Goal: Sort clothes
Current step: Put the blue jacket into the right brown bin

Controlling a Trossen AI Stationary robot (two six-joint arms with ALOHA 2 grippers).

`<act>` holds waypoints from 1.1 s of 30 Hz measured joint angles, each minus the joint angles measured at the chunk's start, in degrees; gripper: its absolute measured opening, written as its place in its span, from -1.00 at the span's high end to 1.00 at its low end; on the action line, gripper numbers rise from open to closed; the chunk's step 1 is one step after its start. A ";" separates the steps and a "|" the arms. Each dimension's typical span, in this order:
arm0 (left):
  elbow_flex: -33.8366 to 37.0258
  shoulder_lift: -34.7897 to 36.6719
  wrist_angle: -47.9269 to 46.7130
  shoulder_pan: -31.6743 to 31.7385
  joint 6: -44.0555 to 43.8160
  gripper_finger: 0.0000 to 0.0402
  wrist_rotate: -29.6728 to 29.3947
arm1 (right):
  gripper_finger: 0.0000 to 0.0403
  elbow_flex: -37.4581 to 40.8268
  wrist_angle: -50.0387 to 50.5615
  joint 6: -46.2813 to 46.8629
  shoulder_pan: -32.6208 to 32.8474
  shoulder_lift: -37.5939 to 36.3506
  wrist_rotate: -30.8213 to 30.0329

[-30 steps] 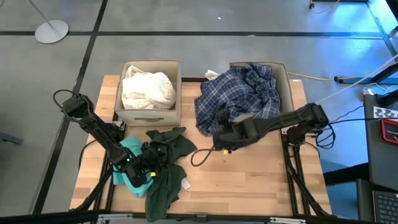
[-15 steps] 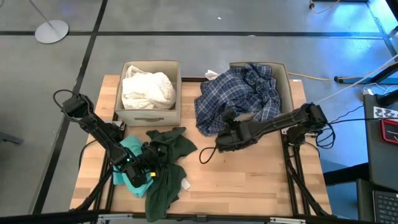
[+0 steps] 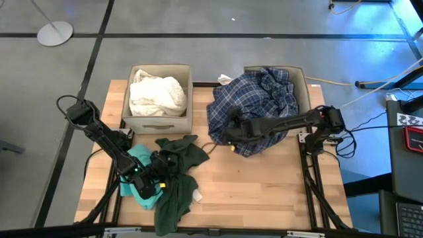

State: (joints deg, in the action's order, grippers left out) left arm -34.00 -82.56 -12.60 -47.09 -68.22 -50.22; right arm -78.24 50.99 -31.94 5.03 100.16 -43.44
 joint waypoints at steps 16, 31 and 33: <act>0.00 0.00 0.00 -0.02 0.04 -0.05 -0.02 | 0.61 0.20 -1.25 4.31 -5.43 0.00 5.50; 0.00 0.00 0.01 -0.02 -0.31 -0.05 -0.02 | 0.95 -16.10 4.72 7.69 -5.90 -6.32 -6.51; 0.00 0.00 0.00 -0.02 -0.31 -0.05 -0.02 | 0.95 -18.40 7.71 7.74 -6.70 -8.46 -10.21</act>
State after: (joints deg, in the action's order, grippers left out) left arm -34.00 -82.56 -12.60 -47.11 -68.53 -50.24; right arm -96.64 58.70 -24.21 -1.67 91.70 -53.65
